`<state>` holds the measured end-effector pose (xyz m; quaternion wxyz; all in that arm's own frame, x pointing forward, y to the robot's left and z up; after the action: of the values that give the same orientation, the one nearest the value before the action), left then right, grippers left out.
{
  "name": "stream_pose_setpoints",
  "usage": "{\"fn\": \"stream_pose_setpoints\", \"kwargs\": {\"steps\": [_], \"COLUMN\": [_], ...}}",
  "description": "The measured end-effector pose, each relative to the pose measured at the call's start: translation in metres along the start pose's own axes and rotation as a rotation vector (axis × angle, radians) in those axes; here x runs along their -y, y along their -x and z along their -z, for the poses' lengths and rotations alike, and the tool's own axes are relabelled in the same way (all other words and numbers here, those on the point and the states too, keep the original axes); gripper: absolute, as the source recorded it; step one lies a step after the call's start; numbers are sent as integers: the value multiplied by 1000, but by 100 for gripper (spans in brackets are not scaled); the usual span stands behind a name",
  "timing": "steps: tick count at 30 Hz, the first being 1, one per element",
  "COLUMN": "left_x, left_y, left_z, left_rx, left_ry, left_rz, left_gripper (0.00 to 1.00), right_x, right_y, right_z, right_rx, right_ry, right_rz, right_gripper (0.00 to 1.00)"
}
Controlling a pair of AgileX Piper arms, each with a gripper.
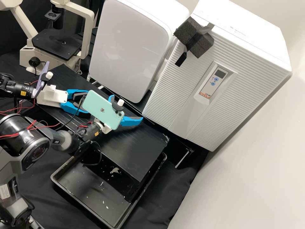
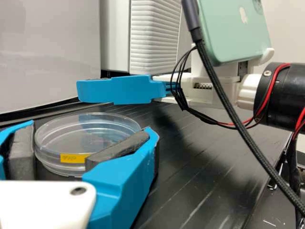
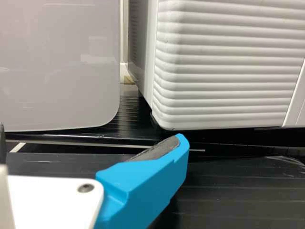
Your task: Place the petri dish on the microscope
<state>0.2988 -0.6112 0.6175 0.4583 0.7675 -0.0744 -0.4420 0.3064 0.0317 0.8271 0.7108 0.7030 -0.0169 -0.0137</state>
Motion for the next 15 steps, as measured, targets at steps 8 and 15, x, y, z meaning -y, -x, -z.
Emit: {"fn": "stream_pose_setpoints", "kwargs": {"steps": [8,15], "left_x": [-3,-16], "left_y": [32,88], "left_z": [17,46], "left_rx": [-43,-167], "left_ry": [15,62], "left_rz": [-7,-43], "left_gripper": [0,0], "right_x": [0,0], "right_y": [0,0], "right_z": [0,0], "right_rx": [0,0], "right_ry": [0,0], "right_rz": [0,0], "right_gripper": [100,100]}}
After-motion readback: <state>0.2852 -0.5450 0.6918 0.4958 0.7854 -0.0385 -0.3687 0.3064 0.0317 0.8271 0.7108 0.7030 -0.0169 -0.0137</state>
